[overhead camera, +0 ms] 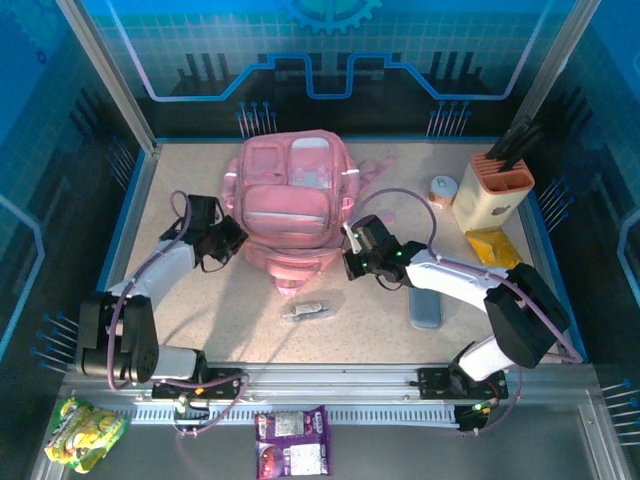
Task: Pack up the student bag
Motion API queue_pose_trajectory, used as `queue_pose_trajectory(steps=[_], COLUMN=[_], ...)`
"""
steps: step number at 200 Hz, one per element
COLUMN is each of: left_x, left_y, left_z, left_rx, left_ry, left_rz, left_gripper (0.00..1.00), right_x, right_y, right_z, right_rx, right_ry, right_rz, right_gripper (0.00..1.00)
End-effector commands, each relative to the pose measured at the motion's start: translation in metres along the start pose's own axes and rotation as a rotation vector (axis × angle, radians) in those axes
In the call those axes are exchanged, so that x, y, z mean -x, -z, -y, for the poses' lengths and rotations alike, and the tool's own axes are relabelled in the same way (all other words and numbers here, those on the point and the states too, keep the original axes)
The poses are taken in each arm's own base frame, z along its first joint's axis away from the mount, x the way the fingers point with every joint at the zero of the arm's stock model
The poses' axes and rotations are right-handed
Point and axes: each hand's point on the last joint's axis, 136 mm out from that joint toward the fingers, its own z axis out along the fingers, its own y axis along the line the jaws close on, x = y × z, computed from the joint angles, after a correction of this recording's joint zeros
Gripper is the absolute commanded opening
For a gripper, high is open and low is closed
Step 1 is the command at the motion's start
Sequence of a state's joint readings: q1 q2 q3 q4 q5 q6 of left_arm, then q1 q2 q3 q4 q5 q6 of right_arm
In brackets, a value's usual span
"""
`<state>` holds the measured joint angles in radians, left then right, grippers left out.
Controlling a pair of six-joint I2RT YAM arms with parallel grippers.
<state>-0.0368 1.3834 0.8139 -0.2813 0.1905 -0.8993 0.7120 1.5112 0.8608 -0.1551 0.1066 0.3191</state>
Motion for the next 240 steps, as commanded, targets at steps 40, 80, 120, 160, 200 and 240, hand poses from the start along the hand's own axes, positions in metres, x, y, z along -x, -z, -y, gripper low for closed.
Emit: queue_pose_trajectory(steps=[40,80,120,160,200,240], left_x=[0.054,0.049,0.006,-0.036,-0.088,-0.125], left_y=[-0.009,-0.002,0.004,0.031,0.038,0.016], left_z=[0.047,0.044,0.027,0.016,0.015,0.044], left_rx=[-0.055,-0.059,-0.083,-0.068,-0.102,-0.16], left_ry=[-0.181,-0.176,-0.148,-0.08,0.104,0.204], left_rz=[0.106,0.107,0.003,0.021,-0.012,-0.074], left_gripper=[0.12,0.41,0.61,0.72,0.81,0.8], right_x=[0.005,0.004,-0.004,-0.004,-0.005,-0.006], right_y=[-0.002,-0.007,-0.021,-0.024,-0.023,-0.026], right_z=[-0.081,-0.076,-0.08,-0.081,-0.076,-0.076], right_rx=[0.21,0.198,0.209,0.207,0.186,0.187], right_ry=[0.134,0.11,0.089,0.061,0.048,0.049], right_rz=[-0.01,-0.017,-0.05,-0.055,-0.047,-0.054], right_gripper=[0.0,0.0,0.0,0.0,0.0,0.0])
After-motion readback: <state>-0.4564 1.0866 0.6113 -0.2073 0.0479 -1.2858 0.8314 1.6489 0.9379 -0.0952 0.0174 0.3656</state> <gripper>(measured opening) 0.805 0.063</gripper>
